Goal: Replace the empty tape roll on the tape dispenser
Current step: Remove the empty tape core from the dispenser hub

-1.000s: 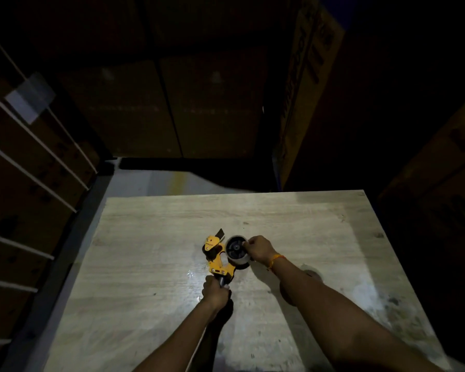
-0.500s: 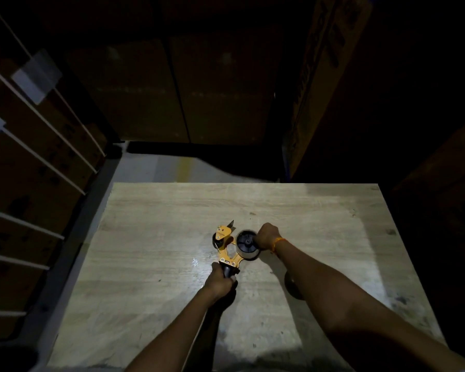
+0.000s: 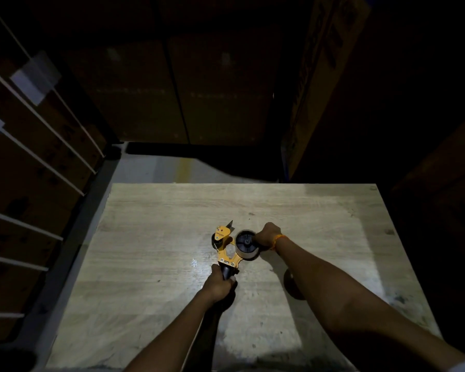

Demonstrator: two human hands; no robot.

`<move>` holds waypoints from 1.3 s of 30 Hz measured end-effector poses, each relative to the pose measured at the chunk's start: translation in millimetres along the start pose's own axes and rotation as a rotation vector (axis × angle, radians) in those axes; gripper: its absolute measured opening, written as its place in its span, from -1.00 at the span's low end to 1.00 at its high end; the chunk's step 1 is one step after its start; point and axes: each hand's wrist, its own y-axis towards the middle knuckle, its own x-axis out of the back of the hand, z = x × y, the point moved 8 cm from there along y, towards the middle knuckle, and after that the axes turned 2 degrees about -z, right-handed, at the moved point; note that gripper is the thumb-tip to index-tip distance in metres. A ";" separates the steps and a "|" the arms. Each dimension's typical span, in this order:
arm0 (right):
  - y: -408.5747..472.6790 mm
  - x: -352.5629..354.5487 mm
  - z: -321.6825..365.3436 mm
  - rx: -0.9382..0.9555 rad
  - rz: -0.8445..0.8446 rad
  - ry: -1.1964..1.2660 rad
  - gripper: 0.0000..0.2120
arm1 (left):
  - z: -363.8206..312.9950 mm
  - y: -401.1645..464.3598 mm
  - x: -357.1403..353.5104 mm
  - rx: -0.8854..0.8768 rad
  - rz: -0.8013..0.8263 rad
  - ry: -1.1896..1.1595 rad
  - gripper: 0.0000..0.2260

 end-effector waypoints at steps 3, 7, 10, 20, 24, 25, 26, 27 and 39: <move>1.2 -5.3 -4.5 -0.005 0.060 0.062 -0.70 | 1.4 -1.5 0.0 0.014 -0.003 -0.006 -0.65; 3.1 -13.8 -9.1 -0.038 0.081 0.133 -0.66 | 3.7 -2.0 0.3 0.015 -0.020 0.037 -0.59; 4.0 -17.3 -11.9 -0.067 0.080 0.197 -0.72 | 4.8 -3.2 0.0 0.016 -0.029 0.053 -0.59; 3.7 -19.8 -19.5 -0.087 0.057 0.295 -0.69 | -0.5 -7.1 -0.1 0.029 -0.052 0.133 -0.57; 3.3 -18.8 -25.5 -0.101 0.041 0.363 -0.65 | -1.5 -8.5 -1.0 0.023 -0.050 0.133 -0.61; 2.6 -18.2 -25.7 -0.099 0.045 0.360 -0.63 | -1.5 -9.0 -1.4 0.022 -0.047 0.134 -0.61; 1.9 -17.6 -25.7 -0.092 0.047 0.352 -0.62 | -1.0 -9.0 -2.0 0.022 -0.044 0.136 -0.61; 2.8 -18.1 -26.6 -0.091 0.046 0.345 -0.61 | -0.1 -9.1 -2.2 0.023 -0.041 0.143 -0.61; 4.8 -27.6 -29.6 0.112 0.178 0.226 -0.55 | 2.0 -14.8 -10.6 0.023 0.027 0.281 -0.46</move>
